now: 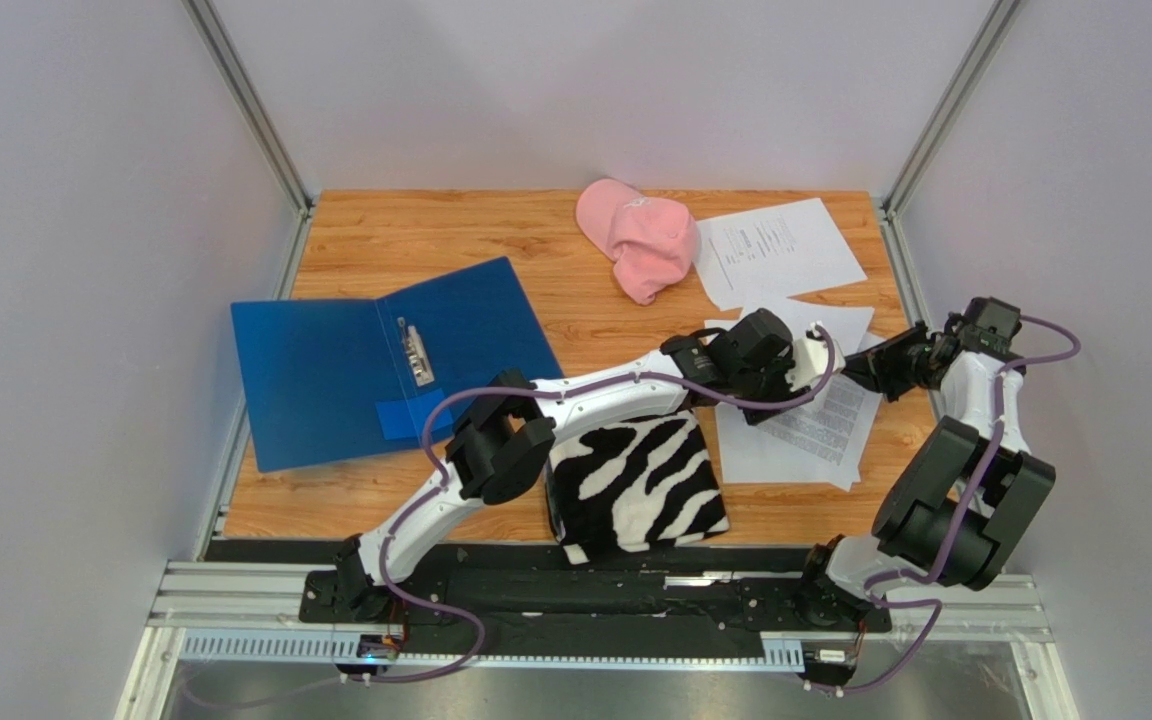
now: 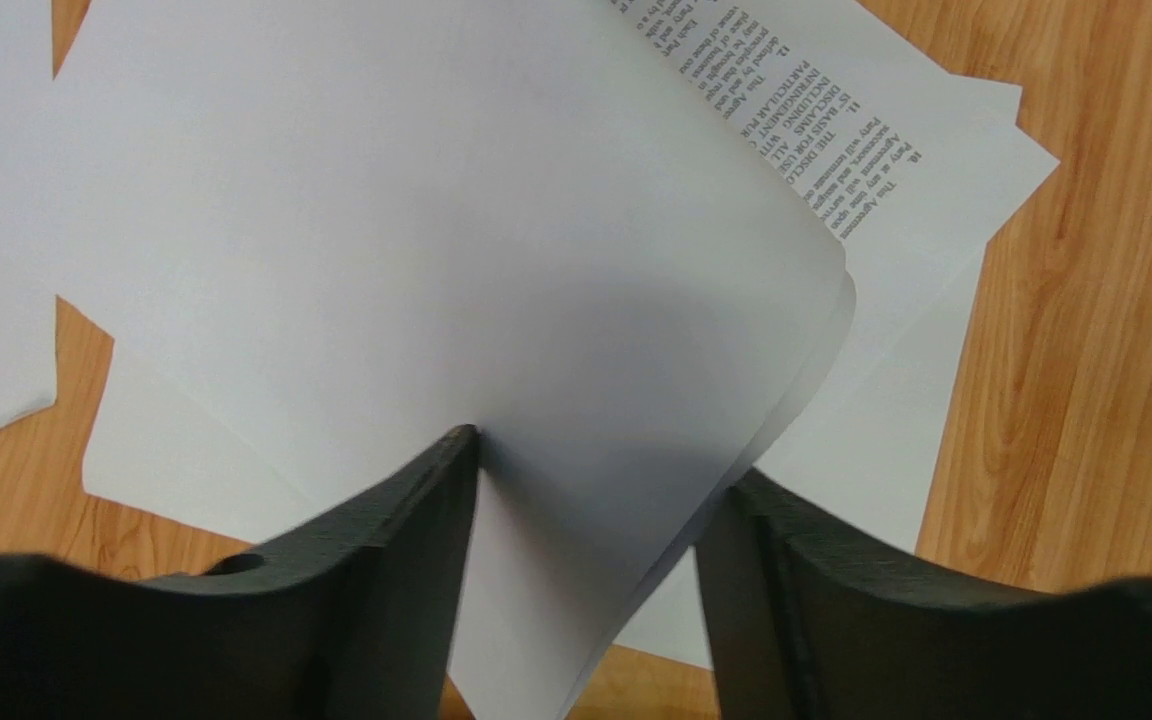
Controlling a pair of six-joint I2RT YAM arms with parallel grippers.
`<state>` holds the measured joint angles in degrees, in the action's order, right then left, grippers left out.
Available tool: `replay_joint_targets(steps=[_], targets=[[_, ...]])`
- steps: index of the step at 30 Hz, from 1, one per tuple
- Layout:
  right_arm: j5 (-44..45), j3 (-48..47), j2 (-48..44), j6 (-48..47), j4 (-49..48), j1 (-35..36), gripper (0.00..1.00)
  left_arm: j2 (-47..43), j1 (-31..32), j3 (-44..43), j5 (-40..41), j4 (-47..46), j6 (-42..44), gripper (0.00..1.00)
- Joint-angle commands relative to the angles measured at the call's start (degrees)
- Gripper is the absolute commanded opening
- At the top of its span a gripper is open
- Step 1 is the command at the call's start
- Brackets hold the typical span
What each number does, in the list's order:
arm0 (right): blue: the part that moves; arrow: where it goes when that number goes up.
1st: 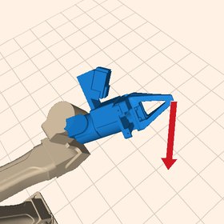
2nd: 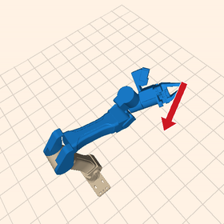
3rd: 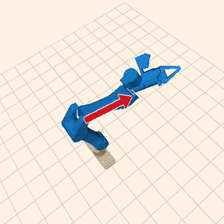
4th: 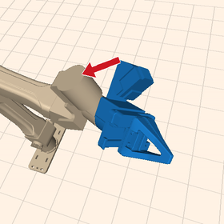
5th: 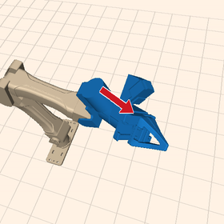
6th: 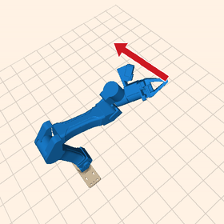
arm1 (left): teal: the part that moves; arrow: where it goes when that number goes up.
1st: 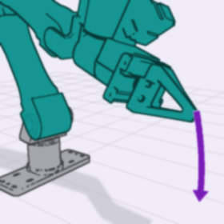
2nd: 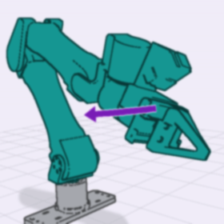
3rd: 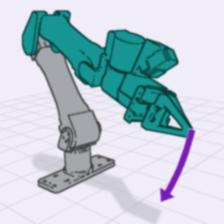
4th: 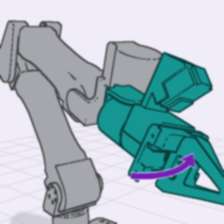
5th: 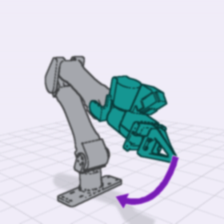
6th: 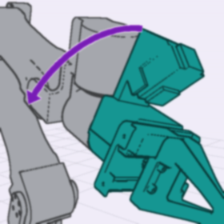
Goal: Put the files into the folder
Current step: Pass from the right arm to the left
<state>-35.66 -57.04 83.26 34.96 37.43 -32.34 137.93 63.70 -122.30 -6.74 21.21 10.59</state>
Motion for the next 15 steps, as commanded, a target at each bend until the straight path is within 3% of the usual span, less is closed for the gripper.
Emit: replay_joint_targets(steps=[1,2,3,6,8,15], targets=[[-1.1,-0.4,-2.1,-0.2,0.4,-0.4,0.11,0.3,0.1,-2.3,2.8,-0.9,-0.2,0.53],[-0.6,-0.6,-2.2,-0.7,1.0,-0.4,0.16,0.1,0.2,-2.3,3.7,-1.2,-0.4,0.42],[0.3,-0.6,-2.4,-1.5,1.3,-0.4,0.19,0.0,0.2,-2.2,5.4,-1.2,0.0,0.22],[1.6,-0.6,-3.6,-4.5,1.4,-0.4,0.33,-1.0,0.0,-2.2,6.7,-1.0,0.4,0.0],[3.4,-0.3,-4.5,-6.1,0.5,-0.4,0.42,-1.5,-0.2,-2.4,6.6,-0.2,0.0,0.0],[0.0,2.2,-8.5,-8.5,0.1,-0.4,0.52,-1.7,-0.6,-3.0,-1.9,2.2,-2.3,0.0]])
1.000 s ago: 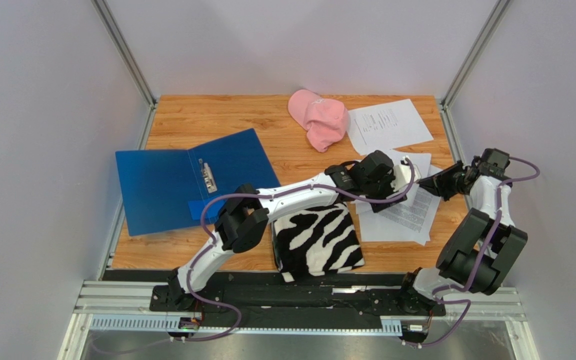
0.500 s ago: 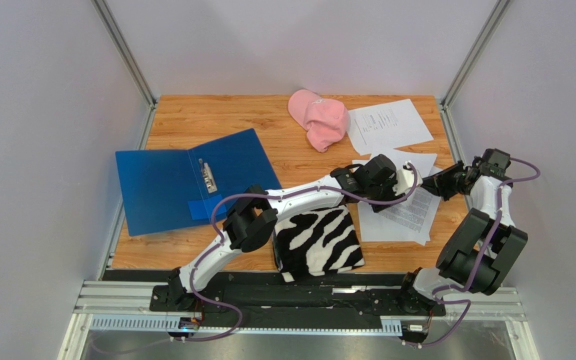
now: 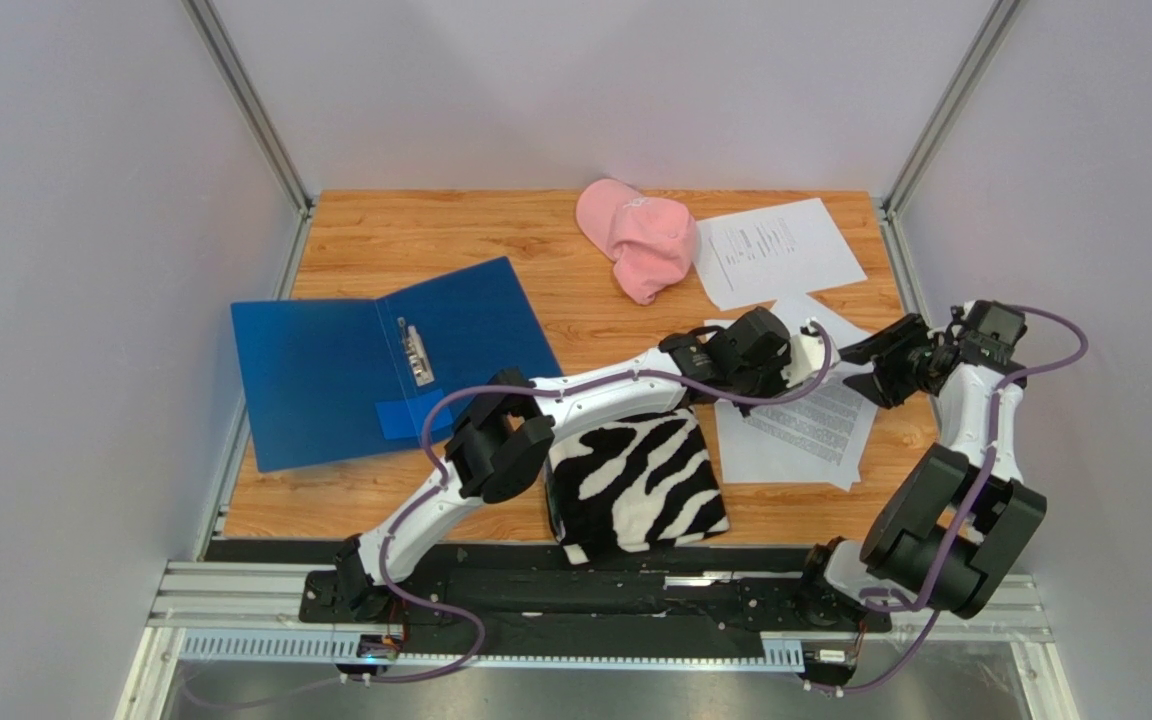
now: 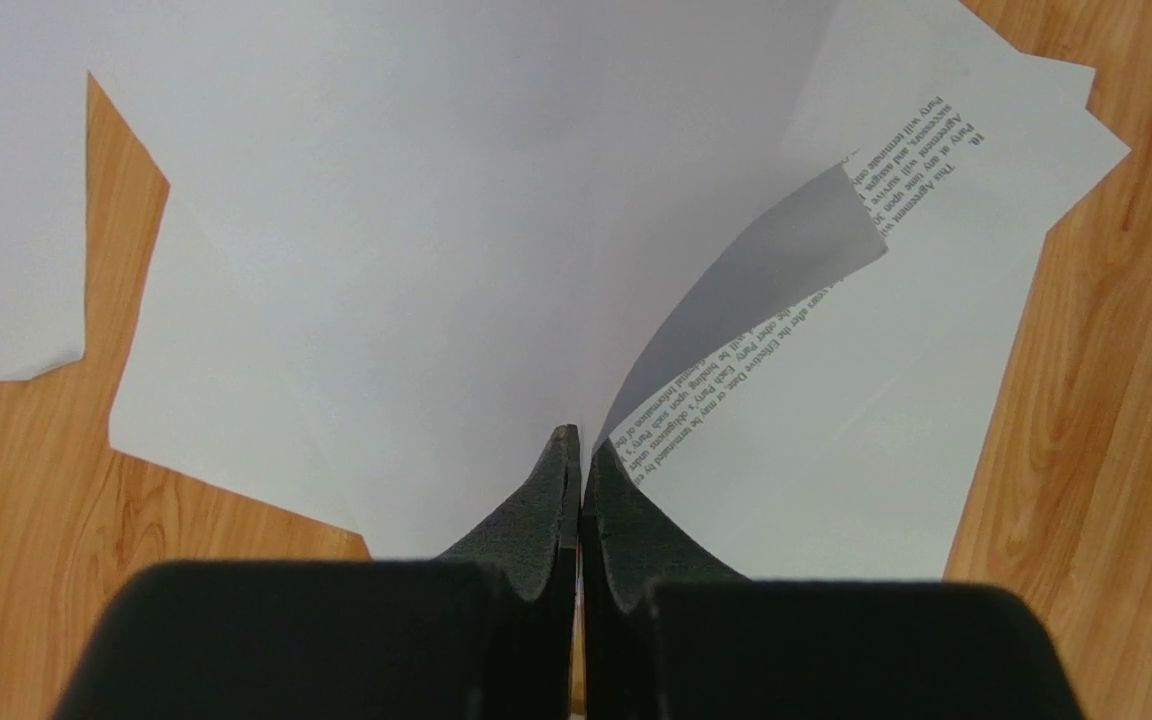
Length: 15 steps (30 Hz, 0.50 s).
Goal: Put the files into the folder
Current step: Pass from the right arm to the left, then pass from the left arm to the right
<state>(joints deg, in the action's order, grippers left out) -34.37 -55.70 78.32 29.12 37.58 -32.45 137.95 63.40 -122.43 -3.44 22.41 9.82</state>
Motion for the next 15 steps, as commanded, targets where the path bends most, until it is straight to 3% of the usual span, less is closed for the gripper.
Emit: replay_joint_targets(steps=[1,6,11,15], targets=[[-0.8,0.9,-4.2,-2.7,0.6,-0.2,0.52,-1.5,-0.2,-2.8,-5.4,1.1,-1.8,0.0],[-1.2,0.4,-3.9,0.4,0.7,-0.2,0.51,-1.4,-0.3,-2.0,-4.9,1.1,-1.7,0.0],[-4.5,2.1,-1.2,5.2,-0.8,-0.2,0.39,-1.5,-0.3,-1.4,-4.6,0.5,-2.0,0.0],[-2.9,2.4,-2.0,6.8,-0.9,-0.2,0.39,-1.5,-0.2,-1.3,-5.0,0.6,-1.9,0.0]])
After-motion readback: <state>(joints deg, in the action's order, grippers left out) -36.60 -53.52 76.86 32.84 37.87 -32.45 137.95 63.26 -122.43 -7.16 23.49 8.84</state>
